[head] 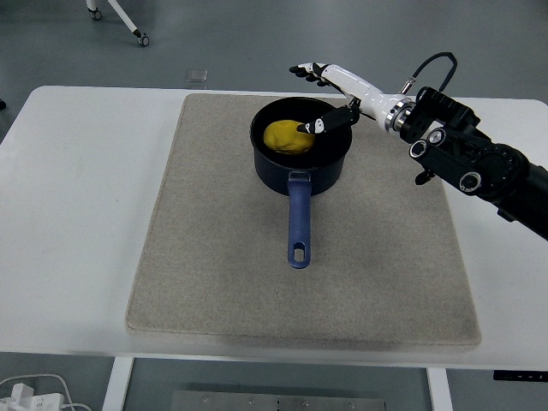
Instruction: Put the potato in the blue pot
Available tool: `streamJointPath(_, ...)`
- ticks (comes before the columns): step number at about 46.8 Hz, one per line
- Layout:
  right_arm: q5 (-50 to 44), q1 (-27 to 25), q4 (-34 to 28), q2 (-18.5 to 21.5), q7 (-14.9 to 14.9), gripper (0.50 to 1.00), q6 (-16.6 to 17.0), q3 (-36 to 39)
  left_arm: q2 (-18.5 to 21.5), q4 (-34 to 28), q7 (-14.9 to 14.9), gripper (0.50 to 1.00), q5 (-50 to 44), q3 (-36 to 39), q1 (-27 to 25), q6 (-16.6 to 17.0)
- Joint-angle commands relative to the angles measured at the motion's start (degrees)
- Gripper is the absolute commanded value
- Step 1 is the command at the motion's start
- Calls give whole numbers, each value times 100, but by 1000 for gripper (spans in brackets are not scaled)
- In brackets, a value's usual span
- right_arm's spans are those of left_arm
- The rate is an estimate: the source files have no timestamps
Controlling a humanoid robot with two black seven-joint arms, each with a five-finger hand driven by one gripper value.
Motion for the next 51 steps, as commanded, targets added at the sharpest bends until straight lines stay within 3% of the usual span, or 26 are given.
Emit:
streamJointPath(1,534,-8,1,-48,-8,915,5,-2,0,-4,5,999,9,0,-1,0)
streamJointPath(7,1605,-34,-8,-56,45,915,-21,146,0,-4,5,999,0,0,-1,0)
streamJointPath(16,3294,-105,-26,-118,-60,915,330,595,0,-4,5,999,0,-9,-1,0)
streamJointPath(18,3452,-105,-26,-179,-253,915,453,622,0,5,-4,999,0,-9,-1,0)
streamJointPath(24,4155,-131,-78,-241,-1193,917,550,876,0,5,5,999,0,-9,-1,0)
streamJointPath(28,4516,-149,-228,-241,-1466,919,567,1035,0,5,5,999,0,-9,8,0)
streamJointPath(40,5105,-210,-448,-241,-1502,921,550,1123,0,5,5,999,0,-9,8,0)
streamJointPath(51,5474,-482,-474,-223,-1458,921,497,1914,0,-4,5,999,0,0,-1,0)
